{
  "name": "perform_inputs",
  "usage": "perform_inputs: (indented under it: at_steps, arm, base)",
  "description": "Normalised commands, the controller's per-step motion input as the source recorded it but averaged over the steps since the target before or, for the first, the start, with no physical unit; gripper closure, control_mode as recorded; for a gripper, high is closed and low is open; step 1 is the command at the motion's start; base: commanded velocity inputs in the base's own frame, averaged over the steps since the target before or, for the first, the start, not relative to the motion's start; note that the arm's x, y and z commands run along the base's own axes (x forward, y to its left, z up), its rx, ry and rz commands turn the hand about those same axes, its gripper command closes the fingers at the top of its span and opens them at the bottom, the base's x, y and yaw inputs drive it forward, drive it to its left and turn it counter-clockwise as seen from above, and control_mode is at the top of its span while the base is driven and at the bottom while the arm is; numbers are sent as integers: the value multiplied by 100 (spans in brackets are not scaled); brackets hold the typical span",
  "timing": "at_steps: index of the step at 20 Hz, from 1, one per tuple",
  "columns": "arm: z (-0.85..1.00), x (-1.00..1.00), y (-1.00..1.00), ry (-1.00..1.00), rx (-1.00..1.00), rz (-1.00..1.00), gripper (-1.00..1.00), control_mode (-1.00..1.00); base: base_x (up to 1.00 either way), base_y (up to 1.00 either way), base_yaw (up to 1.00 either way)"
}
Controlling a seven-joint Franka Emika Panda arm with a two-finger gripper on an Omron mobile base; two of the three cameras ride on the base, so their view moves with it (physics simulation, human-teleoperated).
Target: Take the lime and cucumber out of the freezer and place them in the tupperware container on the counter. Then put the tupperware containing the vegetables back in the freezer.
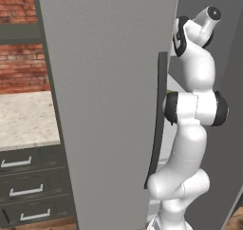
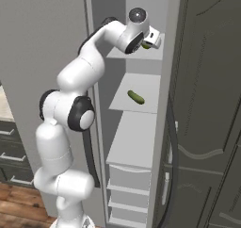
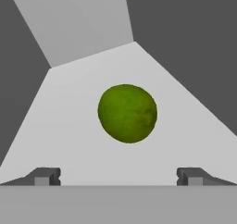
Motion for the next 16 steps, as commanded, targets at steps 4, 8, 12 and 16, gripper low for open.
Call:
perform_inputs:
  at_steps: [4, 8, 12, 16]
  arm:
    - [-2, 29, -1, 0, 0, 0, -100, -100]
    - [0, 14, -11, 0, 0, 0, -100, -100]
    - [-2, 11, -14, 0, 0, 0, -100, -100]
    - [-15, 14, -4, 0, 0, 0, -100, -100]
  base:
    - [0, 0, 0]
    - [0, 0, 0]
    - [0, 0, 0]
    - [0, 0, 0]
